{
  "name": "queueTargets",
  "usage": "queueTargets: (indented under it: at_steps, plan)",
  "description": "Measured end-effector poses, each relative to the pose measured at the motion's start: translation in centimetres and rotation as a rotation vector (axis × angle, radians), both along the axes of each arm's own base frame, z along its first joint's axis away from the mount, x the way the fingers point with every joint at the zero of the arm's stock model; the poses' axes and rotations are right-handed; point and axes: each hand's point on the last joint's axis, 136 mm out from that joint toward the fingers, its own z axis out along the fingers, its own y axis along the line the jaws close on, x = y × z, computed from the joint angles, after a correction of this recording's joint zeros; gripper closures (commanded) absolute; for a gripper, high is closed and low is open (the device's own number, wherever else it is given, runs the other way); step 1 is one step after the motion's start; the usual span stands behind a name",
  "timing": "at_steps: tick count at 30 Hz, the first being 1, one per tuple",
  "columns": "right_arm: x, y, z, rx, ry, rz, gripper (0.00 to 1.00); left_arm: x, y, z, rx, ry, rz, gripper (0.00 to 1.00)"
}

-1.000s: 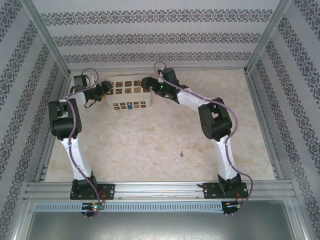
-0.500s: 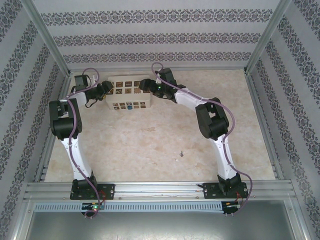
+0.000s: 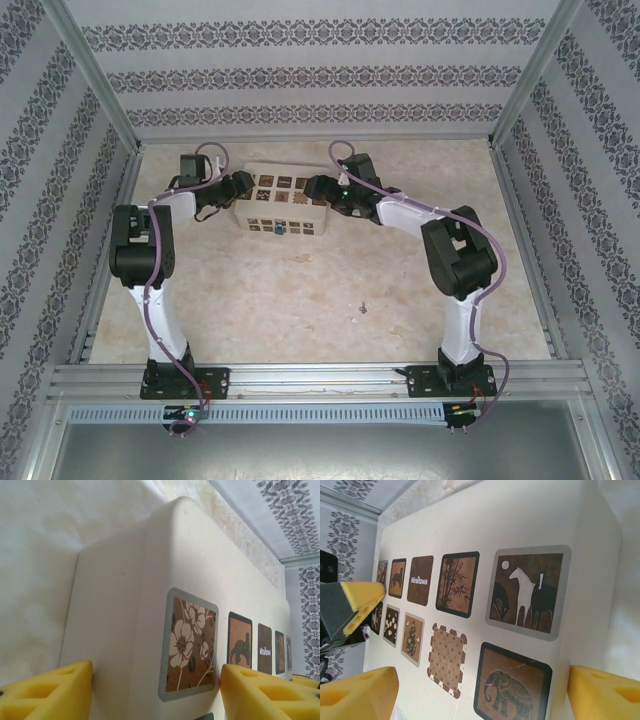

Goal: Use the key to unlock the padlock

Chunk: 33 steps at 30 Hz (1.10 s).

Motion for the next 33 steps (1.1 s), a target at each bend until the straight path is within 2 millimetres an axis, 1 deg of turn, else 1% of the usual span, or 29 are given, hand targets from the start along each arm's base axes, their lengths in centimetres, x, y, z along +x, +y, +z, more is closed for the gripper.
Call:
queueTargets:
  at_steps: [10,13,18,22,29,31,33]
  plan:
    - [-5.5,-6.1,-0.3,-0.045,0.024,-0.072,0.15,-2.9,-7.5,0.0,0.035,0.003,-0.076,0.36]
    - [-7.1,-7.6,-0.3,-0.064,0.025,-0.086,0.14,-3.5,-9.5,0.0,0.04,-0.001,-0.099,0.36]
    - [-9.3,-9.3,-0.5,-0.086,0.026,-0.097,0.14,-4.1,-12.0,0.0,0.052,-0.015,-0.121,0.34]
    - [-10.9,-10.2,-0.6,-0.108,0.032,-0.092,0.13,-4.6,-13.3,0.0,0.046,-0.012,-0.135,0.32]
    - [-12.5,-11.5,-0.3,-0.177,0.024,-0.056,0.11,-5.7,-14.7,0.1,0.053,-0.001,-0.173,0.26]
    - [-12.8,-12.2,0.0,-0.21,0.009,-0.051,0.1,-6.3,-15.1,0.5,0.067,0.004,-0.196,0.24]
    - [-13.1,-13.1,0.8,-0.252,-0.024,-0.053,0.1,-6.9,-15.2,1.5,0.085,-0.01,-0.215,0.23]
